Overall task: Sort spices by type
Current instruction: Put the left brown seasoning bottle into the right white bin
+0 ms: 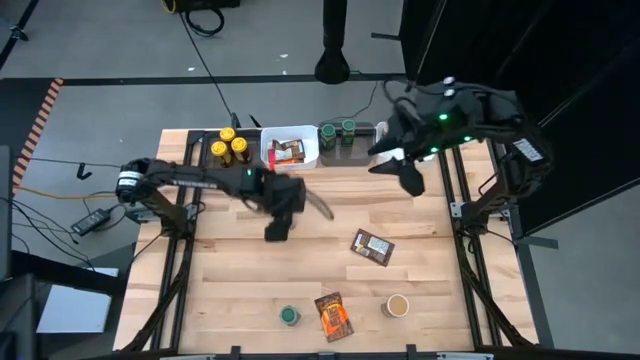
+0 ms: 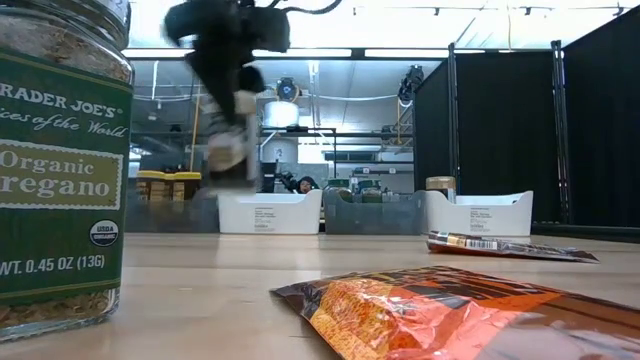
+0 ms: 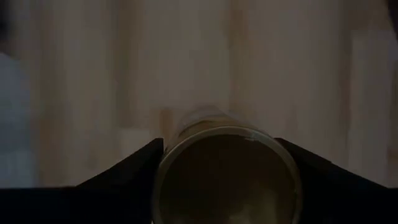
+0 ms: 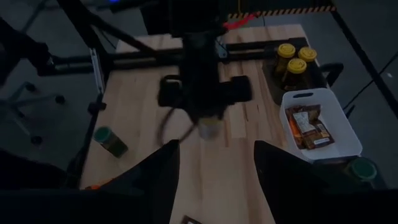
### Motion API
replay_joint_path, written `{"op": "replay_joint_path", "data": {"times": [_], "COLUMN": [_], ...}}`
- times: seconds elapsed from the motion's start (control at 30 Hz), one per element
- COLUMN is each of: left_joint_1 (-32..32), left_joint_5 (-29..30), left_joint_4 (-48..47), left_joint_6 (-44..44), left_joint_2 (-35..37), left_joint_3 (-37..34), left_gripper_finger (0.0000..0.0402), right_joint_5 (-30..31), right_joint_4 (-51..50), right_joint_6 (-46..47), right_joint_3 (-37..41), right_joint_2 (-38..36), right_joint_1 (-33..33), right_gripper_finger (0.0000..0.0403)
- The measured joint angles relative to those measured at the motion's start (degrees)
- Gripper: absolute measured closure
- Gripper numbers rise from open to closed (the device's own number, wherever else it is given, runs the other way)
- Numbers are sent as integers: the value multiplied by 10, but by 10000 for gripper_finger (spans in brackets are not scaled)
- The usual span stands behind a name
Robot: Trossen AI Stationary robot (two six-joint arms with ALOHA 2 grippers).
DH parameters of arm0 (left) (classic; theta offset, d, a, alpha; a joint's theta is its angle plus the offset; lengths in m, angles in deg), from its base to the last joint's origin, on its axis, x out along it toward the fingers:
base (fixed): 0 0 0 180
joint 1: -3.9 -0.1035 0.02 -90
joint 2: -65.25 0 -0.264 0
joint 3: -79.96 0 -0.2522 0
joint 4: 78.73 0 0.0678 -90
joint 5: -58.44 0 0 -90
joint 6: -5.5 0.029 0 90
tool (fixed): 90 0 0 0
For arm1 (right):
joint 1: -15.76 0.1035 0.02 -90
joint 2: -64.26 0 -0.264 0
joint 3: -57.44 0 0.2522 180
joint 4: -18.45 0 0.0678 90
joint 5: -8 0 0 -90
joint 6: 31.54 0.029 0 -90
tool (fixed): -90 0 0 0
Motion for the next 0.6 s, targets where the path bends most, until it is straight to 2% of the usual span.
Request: {"op": "replay_joint_path", "data": {"times": [0.13, 0.3, 0.43, 0.6], "left_joint_1": [-47, -103, -126, -138], "left_joint_5": [37, 50, 52, 57], "left_joint_4": [24, 64, 69, 69], "left_joint_6": [17, 26, 36, 58], "left_joint_2": [0, -17, -79, -190], "left_joint_3": [53, 125, 215, 359], "left_gripper_finger": [134, 134, 134, 125], "right_joint_5": [10, 51, 68, 77], "right_joint_4": [0, 0, 0, 0], "right_joint_6": [32, 54, 59, 59], "right_joint_3": [0, 0, 0, 0], "right_joint_2": [-29, -59, -75, -81], "right_joint_1": [0, 0, 0, 0], "right_gripper_finger": [188, 188, 188, 188]}}
